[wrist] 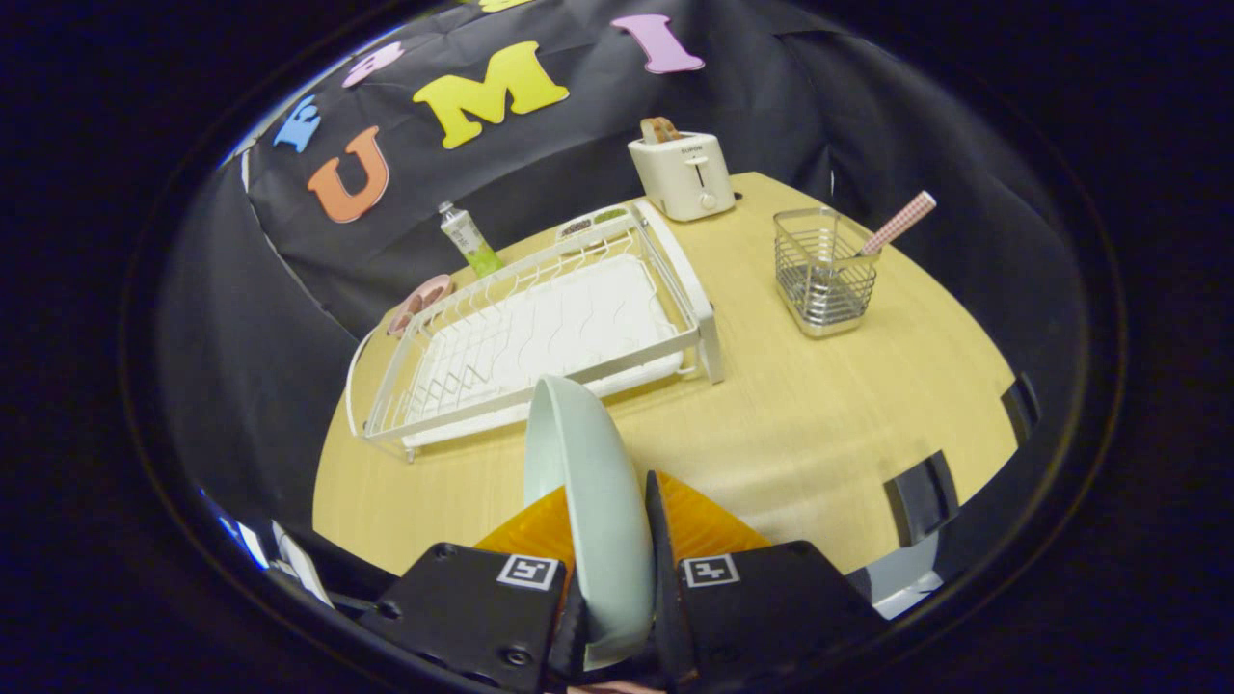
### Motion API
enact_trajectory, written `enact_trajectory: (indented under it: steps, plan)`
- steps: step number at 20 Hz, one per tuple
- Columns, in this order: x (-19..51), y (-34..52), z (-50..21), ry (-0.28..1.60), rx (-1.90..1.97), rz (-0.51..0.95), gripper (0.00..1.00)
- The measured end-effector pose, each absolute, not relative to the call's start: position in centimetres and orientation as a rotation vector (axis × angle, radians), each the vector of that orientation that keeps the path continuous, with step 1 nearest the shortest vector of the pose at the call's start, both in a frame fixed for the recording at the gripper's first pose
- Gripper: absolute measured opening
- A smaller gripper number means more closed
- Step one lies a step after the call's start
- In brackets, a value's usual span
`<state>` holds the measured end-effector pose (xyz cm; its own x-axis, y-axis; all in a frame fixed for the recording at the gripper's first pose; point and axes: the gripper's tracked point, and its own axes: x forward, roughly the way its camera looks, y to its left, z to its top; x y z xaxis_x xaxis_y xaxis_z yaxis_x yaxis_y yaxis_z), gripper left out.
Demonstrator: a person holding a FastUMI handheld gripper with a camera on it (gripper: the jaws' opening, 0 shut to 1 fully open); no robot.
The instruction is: Take the plate from the dish rack, then take the spoon from the basket and place it into the plate.
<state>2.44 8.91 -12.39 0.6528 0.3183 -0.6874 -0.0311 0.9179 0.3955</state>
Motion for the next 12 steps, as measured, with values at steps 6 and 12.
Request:
enact_trajectory:
  steps: [6, 12]
  plan:
    - [3.8, 8.4, -14.3, 0.851, 0.500, 0.239, 0.35]
    - [5.3, 6.4, -15.4, 0.789, 0.463, 0.215, 0.39]
